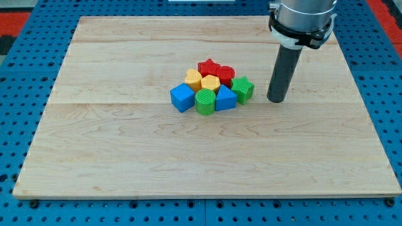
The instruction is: Separate the yellow heart from group of blocks
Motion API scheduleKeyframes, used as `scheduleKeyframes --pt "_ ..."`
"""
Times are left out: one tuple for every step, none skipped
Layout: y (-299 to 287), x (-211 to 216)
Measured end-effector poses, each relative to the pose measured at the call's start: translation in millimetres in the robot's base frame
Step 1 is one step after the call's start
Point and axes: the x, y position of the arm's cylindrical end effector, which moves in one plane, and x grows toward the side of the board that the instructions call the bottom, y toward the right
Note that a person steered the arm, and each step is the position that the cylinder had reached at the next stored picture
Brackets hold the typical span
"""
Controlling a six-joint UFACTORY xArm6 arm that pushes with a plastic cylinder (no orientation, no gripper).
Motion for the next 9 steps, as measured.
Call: scheduleKeyframes --pt "0 0" --pt "-3 4" --pt "-3 7" --pt "8 51" --pt "-15 98" --pt "-75 92" --pt "-131 89" --pt "-149 48" --pt "-166 0"
